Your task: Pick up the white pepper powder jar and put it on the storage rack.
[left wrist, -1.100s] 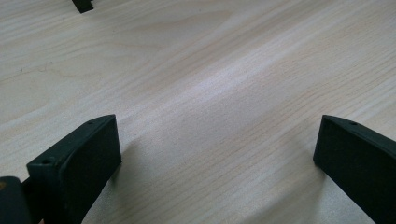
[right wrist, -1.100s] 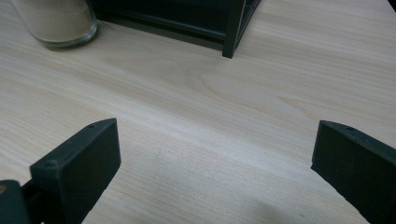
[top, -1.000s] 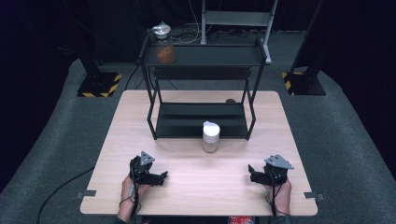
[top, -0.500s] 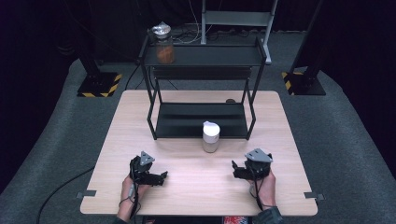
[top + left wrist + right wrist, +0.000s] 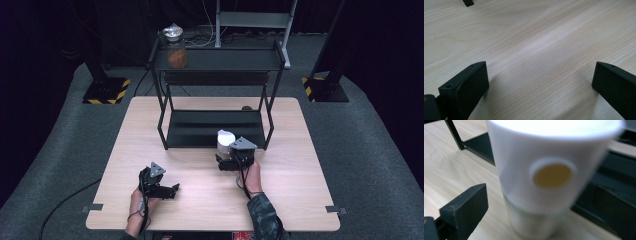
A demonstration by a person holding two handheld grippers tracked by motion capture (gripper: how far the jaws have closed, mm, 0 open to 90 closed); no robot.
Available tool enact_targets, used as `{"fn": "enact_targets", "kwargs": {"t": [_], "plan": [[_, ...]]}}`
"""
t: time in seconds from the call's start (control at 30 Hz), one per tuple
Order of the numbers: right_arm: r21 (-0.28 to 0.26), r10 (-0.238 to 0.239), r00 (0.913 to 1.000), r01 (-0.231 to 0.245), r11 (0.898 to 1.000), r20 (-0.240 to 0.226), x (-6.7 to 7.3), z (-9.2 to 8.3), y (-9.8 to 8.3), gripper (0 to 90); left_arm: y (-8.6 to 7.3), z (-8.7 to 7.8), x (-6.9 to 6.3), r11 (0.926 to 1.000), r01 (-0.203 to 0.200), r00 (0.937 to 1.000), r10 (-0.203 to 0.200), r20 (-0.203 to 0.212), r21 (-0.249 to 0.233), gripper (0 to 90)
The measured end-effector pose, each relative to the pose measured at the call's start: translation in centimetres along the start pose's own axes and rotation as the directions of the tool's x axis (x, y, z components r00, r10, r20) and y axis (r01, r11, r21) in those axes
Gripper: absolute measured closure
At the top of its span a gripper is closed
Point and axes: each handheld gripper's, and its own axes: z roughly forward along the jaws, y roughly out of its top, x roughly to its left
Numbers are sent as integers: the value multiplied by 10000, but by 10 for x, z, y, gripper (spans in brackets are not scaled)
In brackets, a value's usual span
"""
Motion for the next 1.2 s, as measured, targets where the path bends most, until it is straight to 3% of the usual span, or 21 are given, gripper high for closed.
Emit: {"fn": "enact_targets", "kwargs": {"t": [0.1, 0.3, 0.43, 0.5, 0.57, 0.6, 0.73, 1.2], "plan": [[101, -35, 9997, 37, 9999, -238, -2, 9, 0, 0, 0, 0, 0, 10000, -5, 10000, 5, -1, 4, 2], [83, 36, 9998, -35, 10000, -181, -2, 17, -9, 0, 0, 0, 0, 10000, -13, 10000, 13, -6, -2, 3], [-273, 37, 10000, -37, 9996, 10, 1, 17, -12, 5, 0, 0, 0, 10000, -13, 10000, 13, -7, -3, 2], [-322, 29, 10000, -28, 9995, 13, 0, 18, -13, 43, 0, 0, 0, 10000, -11, 10000, 11, -7, -3, 3], [-326, 17, 9998, -11, 9995, 183, 3, 18, -13, 141, 0, 0, 0, 10000, -11, 10000, 11, -8, -4, 2], [-273, 116, 9999, -115, 9996, 67, 0, 18, -13, 198, 0, 0, 0, 10000, -11, 10000, 11, -6, -4, 2], [-229, 49, 9999, -52, 9997, -100, -2, 18, -12, 288, 0, 0, 0, 10000, -3, 10000, 3, -7, -5, 2], [-250, 9, 10000, -9, 9997, 18, 1, 16, -12, 297, 0, 0, 0, 10000, -24, 10000, 24, -5, -2, 2]]}}
